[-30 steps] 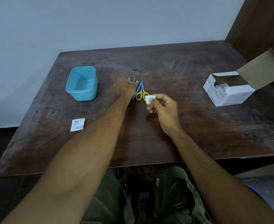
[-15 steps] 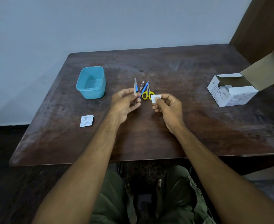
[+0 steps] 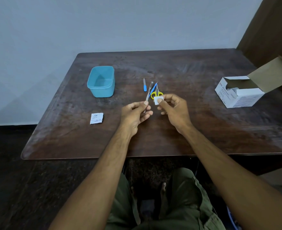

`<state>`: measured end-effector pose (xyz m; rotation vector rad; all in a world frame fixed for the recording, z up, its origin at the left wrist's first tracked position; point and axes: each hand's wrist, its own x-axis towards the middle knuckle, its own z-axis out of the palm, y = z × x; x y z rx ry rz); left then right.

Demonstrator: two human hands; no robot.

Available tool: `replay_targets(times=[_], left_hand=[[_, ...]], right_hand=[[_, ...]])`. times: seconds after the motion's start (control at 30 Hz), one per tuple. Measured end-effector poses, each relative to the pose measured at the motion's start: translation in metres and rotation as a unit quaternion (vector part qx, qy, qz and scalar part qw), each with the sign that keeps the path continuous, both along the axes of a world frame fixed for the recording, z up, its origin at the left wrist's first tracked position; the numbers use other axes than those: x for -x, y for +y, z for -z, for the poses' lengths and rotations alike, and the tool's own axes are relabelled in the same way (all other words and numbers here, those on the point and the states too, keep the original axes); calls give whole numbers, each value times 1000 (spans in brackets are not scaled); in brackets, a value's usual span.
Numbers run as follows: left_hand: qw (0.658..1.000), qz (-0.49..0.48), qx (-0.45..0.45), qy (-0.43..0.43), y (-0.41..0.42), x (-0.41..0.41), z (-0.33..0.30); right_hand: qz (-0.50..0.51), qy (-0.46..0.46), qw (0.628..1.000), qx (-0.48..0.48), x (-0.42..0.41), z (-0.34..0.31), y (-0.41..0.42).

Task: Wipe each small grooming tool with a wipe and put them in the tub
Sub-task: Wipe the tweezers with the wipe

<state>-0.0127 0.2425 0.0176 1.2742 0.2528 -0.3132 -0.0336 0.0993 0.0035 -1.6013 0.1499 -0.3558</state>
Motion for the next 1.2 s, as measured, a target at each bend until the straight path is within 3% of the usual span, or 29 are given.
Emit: replay_targets(times=[0.27, 0.4, 0.7, 0.9, 1.2], left_hand=[[999, 22, 17, -43, -2, 8, -1], [998, 41, 16, -44, -1, 10, -1], [991, 99, 81, 49, 12, 16, -5], [997, 53, 55, 21, 7, 18, -2], [998, 6, -42, -46, -5, 22, 2]], right_hand=[[-17, 31, 999, -21, -15, -10, 14], [19, 28, 998, 51, -22, -14, 17], [11, 22, 999, 29, -25, -16, 13], [5, -26, 977, 210, -18, -13, 8], [-42, -83, 921, 378, -9, -18, 3]])
